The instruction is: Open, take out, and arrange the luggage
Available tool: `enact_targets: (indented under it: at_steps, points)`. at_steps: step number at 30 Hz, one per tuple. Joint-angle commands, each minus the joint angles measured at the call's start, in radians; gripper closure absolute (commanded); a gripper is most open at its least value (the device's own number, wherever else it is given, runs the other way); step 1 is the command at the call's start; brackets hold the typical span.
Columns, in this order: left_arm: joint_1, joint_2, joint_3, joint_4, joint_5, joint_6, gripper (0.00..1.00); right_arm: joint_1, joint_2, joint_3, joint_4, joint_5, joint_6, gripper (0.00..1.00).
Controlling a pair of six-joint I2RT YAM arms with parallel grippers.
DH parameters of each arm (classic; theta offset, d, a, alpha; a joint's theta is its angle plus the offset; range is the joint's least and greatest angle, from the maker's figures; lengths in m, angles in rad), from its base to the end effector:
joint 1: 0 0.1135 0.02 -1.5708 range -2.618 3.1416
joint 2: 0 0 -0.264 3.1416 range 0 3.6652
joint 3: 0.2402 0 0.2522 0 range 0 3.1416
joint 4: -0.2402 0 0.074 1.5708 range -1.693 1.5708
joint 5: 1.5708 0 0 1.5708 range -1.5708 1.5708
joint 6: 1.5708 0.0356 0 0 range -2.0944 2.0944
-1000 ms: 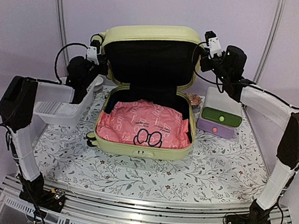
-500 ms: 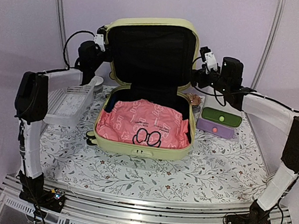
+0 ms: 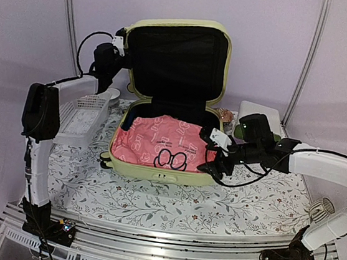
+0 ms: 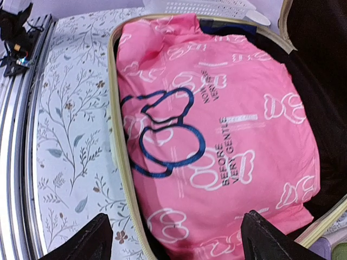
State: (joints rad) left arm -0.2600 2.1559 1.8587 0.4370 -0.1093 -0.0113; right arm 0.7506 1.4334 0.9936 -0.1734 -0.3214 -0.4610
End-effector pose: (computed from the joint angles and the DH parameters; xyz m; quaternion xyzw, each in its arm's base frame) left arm 0.5092 -0.1315 0.3345 0.0403 0.6551 -0.0664 0.7516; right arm 0.2257 0.2259 0.2630 -0.5595 0.6782 0.2061 0.4295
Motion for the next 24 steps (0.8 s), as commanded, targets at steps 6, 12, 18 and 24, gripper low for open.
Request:
enact_targets:
  at_steps: [6,12,18,24]
  points:
    - [-0.015,0.045,0.099,0.019,0.02,0.07,1.0,0.078,0.001,-0.037,-0.182,-0.057,-0.211,0.16]
    - [-0.016,0.059,0.132,-0.003,0.01,0.088,1.0,0.078,0.12,0.038,-0.22,-0.01,-0.222,0.45]
    - [-0.017,0.131,0.283,-0.084,-0.011,0.101,1.0,0.074,0.223,0.087,-0.186,0.054,-0.227,0.72]
    - [-0.015,0.195,0.42,-0.13,-0.045,0.126,1.0,0.024,0.268,0.127,-0.125,0.04,-0.214,0.91]
